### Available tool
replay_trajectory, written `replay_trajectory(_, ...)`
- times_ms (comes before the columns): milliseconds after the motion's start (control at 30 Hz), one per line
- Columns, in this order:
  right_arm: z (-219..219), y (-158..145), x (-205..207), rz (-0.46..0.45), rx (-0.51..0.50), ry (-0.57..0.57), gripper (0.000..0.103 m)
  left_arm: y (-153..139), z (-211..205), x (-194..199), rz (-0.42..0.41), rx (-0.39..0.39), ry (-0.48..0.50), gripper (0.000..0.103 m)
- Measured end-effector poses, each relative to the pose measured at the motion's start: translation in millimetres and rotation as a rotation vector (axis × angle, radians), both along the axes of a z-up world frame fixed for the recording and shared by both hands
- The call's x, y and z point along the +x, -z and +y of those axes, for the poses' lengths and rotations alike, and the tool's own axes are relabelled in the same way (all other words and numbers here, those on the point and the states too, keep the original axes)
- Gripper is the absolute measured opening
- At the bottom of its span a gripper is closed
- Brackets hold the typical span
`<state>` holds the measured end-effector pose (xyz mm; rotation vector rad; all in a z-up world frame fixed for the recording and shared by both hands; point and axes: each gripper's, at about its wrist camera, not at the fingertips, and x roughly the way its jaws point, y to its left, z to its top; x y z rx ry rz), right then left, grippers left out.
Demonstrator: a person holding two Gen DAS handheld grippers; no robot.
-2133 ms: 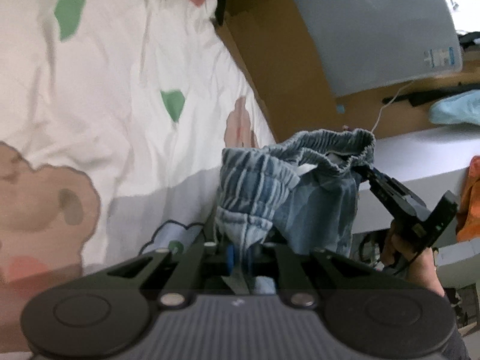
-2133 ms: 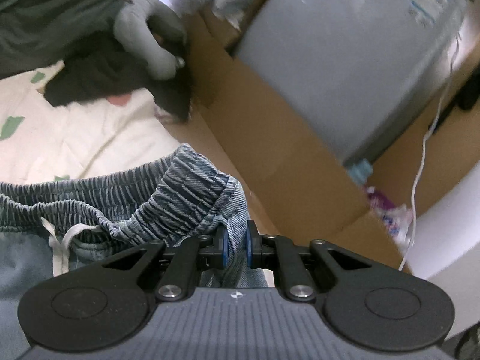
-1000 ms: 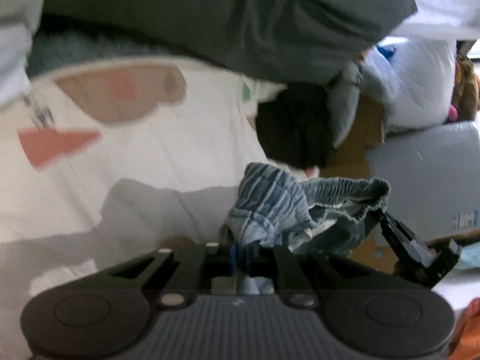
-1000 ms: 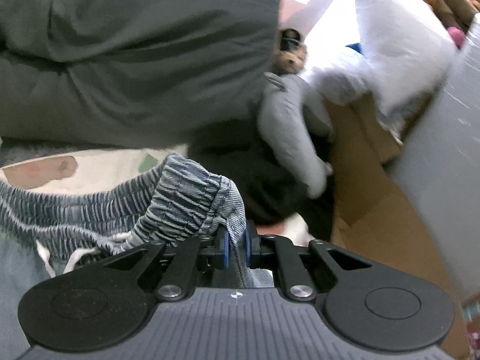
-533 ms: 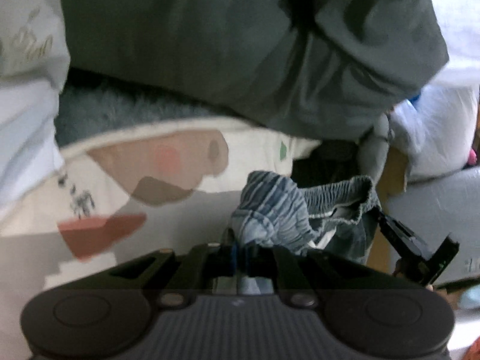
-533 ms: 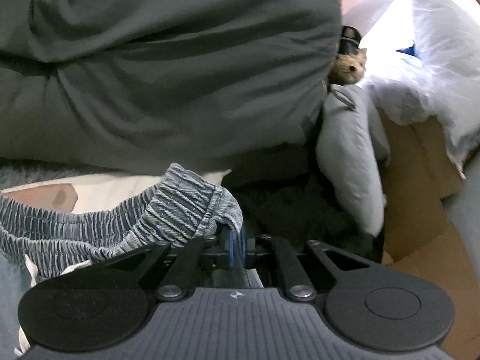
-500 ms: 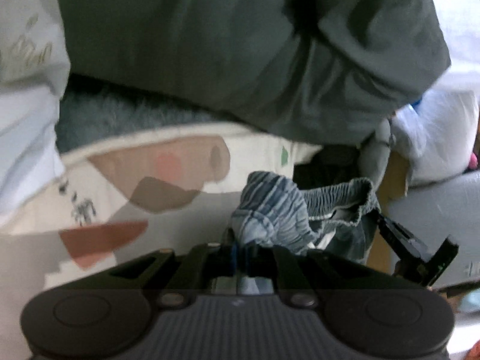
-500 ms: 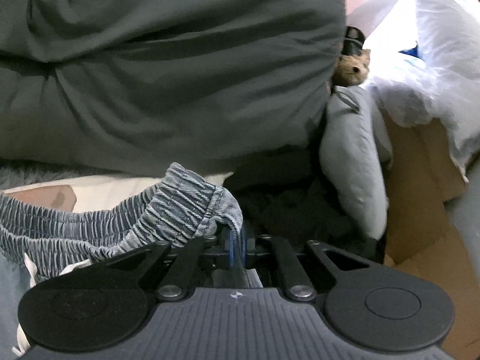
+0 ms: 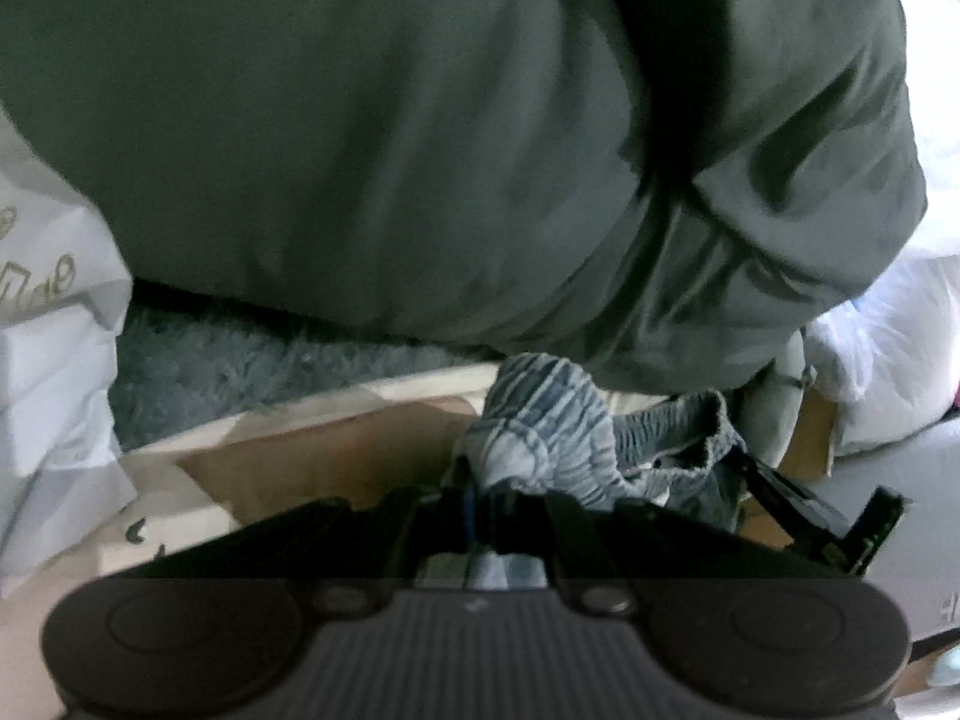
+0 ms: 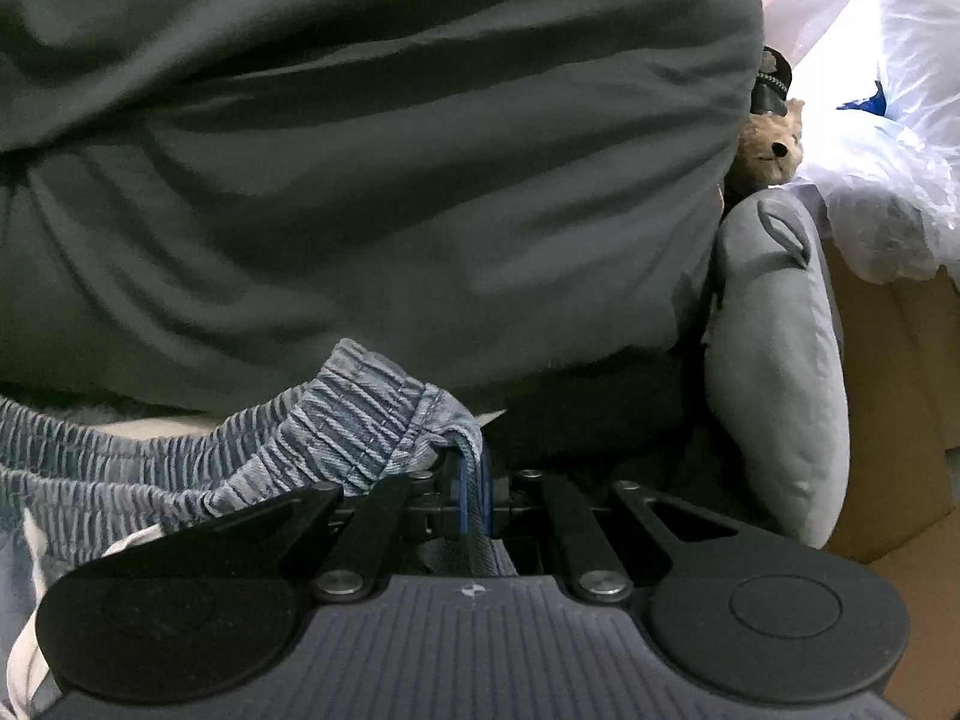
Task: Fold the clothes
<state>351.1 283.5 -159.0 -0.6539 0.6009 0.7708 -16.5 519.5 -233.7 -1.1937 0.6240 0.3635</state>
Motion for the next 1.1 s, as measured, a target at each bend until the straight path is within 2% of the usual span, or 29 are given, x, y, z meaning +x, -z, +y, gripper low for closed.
replay_trajectory(167,13.0,8.1,1.5,-0.002,0.006,0.002,0.002,-2.6,4.3,0.0,0.01,0.038,-0.036,0.004)
replay_trajectory(400,31.3,19.5,3.7,-0.004,0.014,0.006,0.003,12.8,7.0,0.8,0.052,0.055,-0.101,0.004)
replay_trajectory(467,31.1,28.4,7.2,0.048,0.007,0.006,0.004,20.5,4.9,3.2,0.088,0.056,-0.103,0.006)
replay_trajectory(533,29.5,38.7,11.3,0.113,-0.003,0.006,0.008,25.2,0.4,4.1,0.159,0.077,-0.114,0.013)
replay_trajectory(567,25.0,39.6,12.1,0.136,0.009,0.008,0.012,24.1,-3.2,2.3,0.169,0.09,-0.114,0.019)
replay_trajectory(600,18.2,37.8,12.0,0.152,0.031,0.013,0.015,22.8,-6.8,0.4,0.176,0.102,-0.114,0.031)
replay_trajectory(633,10.7,34.8,12.0,0.167,0.056,0.016,0.028,21.4,-10.4,-1.6,0.184,0.114,-0.114,0.037)
replay_trajectory(667,2.9,30.9,12.0,0.181,0.081,0.019,0.037,20.1,-14.0,-3.5,0.192,0.126,-0.114,0.047)
replay_trajectory(700,-5.7,26.5,11.1,0.193,0.102,0.017,0.041,18.7,-17.7,-5.5,0.199,0.138,-0.114,0.053)
replay_trajectory(833,-42.3,6.8,4.2,0.213,0.14,0.004,0.041,5.3,-27.4,-15.8,0.197,0.168,-0.128,0.054)
replay_trajectory(867,-55.1,1.6,1.2,0.211,0.148,-0.002,0.042,0.3,-30.3,-18.2,0.192,0.174,-0.127,0.057)
replay_trajectory(900,-68.7,-3.5,-1.0,0.203,0.147,0.0,0.042,-3.4,-34.4,-18.4,0.187,0.175,-0.112,0.06)
replay_trajectory(1100,-146.4,-33.3,-21.7,0.157,0.101,0.067,0.043,-21.8,-65.0,-13.1,0.15,0.191,-0.008,0.06)
